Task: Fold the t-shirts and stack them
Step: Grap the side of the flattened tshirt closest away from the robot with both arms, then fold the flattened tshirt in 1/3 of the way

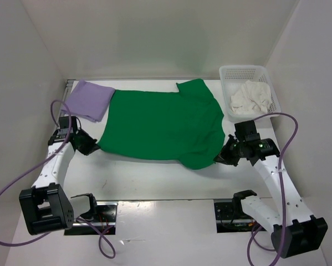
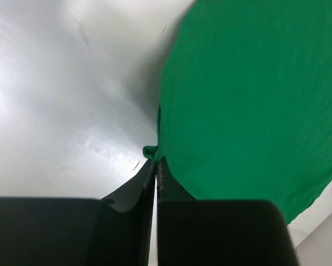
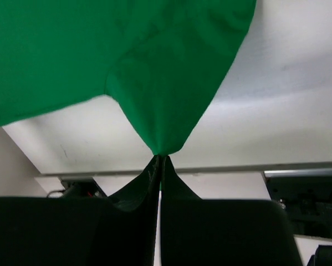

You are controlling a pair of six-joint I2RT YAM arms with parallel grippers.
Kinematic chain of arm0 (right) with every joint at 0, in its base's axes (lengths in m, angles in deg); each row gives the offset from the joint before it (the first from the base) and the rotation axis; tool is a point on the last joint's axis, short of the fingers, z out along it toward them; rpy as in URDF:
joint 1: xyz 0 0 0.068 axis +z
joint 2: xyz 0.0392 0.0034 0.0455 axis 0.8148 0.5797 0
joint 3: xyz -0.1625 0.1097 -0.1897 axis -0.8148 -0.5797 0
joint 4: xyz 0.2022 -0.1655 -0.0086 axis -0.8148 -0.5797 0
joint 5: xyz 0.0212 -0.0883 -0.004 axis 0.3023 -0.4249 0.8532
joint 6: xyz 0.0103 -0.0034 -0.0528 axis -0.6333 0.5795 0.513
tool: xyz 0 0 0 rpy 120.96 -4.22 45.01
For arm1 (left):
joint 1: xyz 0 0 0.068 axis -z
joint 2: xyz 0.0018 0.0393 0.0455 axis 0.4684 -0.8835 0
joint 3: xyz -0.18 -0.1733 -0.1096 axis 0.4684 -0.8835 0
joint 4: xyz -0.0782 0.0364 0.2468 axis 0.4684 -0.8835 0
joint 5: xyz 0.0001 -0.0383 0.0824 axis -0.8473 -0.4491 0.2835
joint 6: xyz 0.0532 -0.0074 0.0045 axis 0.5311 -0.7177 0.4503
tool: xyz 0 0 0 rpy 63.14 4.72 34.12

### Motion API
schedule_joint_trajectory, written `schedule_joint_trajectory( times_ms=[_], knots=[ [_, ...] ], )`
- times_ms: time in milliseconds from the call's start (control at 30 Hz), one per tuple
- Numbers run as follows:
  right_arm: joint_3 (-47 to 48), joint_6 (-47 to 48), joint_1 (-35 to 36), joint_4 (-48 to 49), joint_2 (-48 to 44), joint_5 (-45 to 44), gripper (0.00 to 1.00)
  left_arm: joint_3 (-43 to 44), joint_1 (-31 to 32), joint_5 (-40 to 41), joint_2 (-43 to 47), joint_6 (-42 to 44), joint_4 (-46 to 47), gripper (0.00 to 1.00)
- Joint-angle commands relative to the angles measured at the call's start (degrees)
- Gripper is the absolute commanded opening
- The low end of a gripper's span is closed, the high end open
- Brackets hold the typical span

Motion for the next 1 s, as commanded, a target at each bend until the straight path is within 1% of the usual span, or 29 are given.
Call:
schedule_joint_trajectory(
  times_ms=[0,33,67,100,133,167,200,233,267,333,367,400,533,700,733,833,900,967],
  knots=[
    [4.4,2.0,-3.0,5.8,4.1,-1.9,0.00,4.4,-0.4,-0.6,-4.5,1.7,5.4,0.04],
    [5.2,3.6,-4.3,7.9,5.6,-1.9,0.00,5.4,-0.4,0.0,-6.5,1.0,6.5,0.04],
    [5.2,4.4,-5.6,10.1,9.4,-1.3,0.00,7.6,-0.4,0.0,-10.6,1.0,7.4,0.04],
    [5.7,5.1,-7.7,14.2,11.4,-1.2,0.00,8.9,-0.4,0.0,-12.5,1.0,9.1,0.04],
    [7.3,6.2,-8.6,15.7,13.7,-1.2,0.00,10.3,0.1,0.0,-14.4,0.5,9.7,0.04],
    [8.4,6.2,-8.6,17.1,15.9,-2.1,0.00,11.6,0.6,1.2,-17.7,0.0,10.2,0.04],
    [9.3,6.9,-8.6,18.3,19.8,-3.0,0.00,14.1,1.2,1.2,-19.2,0.0,11.0,0.04],
    [10.5,6.9,-9.1,20.2,21.7,-3.5,0.00,15.3,2.0,1.8,-20.7,0.0,11.6,0.04],
    [13.4,7.7,-9.1,20.8,23.6,-4.8,0.00,16.3,2.0,1.8,-23.6,-0.8,12.1,0.04],
    [17.2,8.3,-9.1,22.8,28.6,-5.6,0.00,19.8,3.1,2.3,-26.3,-1.4,12.7,0.04],
    [18.6,8.9,-9.1,22.8,30.2,-5.6,0.00,20.9,3.1,2.3,-28.9,-1.4,12.7,0.04],
    [19.9,8.9,-9.6,23.5,33.4,-6.5,0.00,22.1,3.7,2.3,-29.9,-1.4,13.2,0.04],
    [26.3,9.4,-9.6,25.7,40.6,-8.4,0.00,27.7,5.0,3.6,-36.1,-1.4,13.2,0.04],
    [34.6,9.9,-9.6,26.2,47.9,-10.1,0.00,31.9,5.5,4.2,-40.3,-1.4,13.2,0.04],
    [35.7,10.5,-9.6,26.2,50.6,-10.1,0.00,32.7,5.5,4.2,-41.5,-1.4,13.8,0.05],
    [38.6,11.1,-9.6,26.8,55.0,-10.7,0.00,33.4,6.0,4.7,-43.7,-1.4,13.8,0.05],
    [39.7,11.1,-9.6,28.2,56.3,-11.5,0.00,34.2,6.0,5.2,-44.5,-1.4,13.8,0.06],
    [41.1,11.1,-9.6,28.3,58.9,-11.5,0.00,34.9,6.0,5.9,-45.2,-1.4,13.8,0.10]
  ],
)
